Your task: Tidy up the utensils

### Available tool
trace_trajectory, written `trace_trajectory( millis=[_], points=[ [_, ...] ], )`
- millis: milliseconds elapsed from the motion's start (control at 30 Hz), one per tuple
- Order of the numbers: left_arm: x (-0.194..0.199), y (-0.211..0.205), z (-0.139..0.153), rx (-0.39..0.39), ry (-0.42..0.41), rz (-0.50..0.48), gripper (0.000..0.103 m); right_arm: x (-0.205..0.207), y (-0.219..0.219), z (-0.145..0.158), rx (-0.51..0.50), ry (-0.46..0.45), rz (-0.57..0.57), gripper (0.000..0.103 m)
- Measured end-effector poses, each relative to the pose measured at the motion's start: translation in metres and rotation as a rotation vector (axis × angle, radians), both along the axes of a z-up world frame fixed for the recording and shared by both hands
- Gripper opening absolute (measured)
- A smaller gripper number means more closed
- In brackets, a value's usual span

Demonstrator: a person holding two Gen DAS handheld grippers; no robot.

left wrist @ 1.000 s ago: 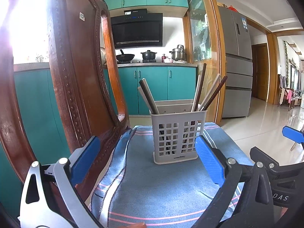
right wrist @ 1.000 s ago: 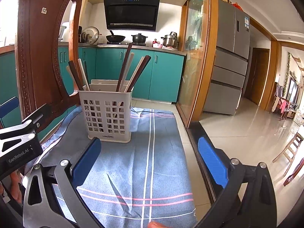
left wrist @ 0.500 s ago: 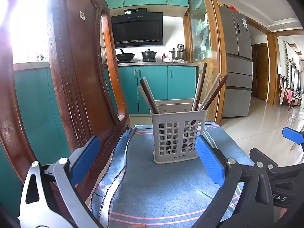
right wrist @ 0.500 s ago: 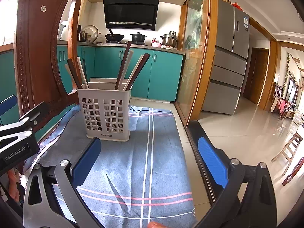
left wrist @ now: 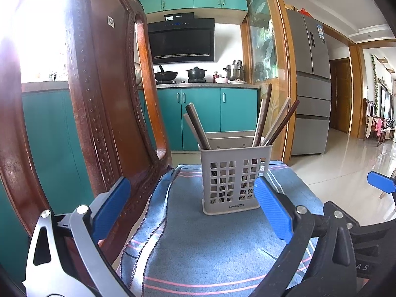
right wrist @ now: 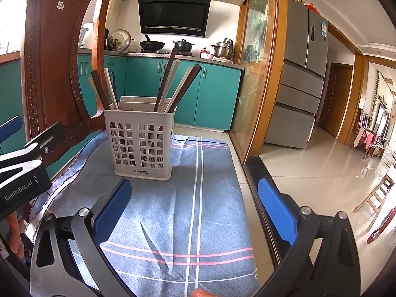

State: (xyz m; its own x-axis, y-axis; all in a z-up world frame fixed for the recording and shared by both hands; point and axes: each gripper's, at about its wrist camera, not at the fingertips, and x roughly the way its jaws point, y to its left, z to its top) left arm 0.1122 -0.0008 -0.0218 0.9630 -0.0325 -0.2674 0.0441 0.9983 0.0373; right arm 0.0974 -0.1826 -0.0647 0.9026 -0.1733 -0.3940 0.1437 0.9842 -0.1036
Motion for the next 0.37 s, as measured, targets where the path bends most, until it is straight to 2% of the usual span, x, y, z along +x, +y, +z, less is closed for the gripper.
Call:
trace_trajectory(
  millis=[367],
  points=[
    [0.0016,-0.0010,0.0001,-0.008,0.021,0.007,0.100,0.0020,-0.0056,-0.0027,0.017,0.010,-0.006,0.100]
  ],
)
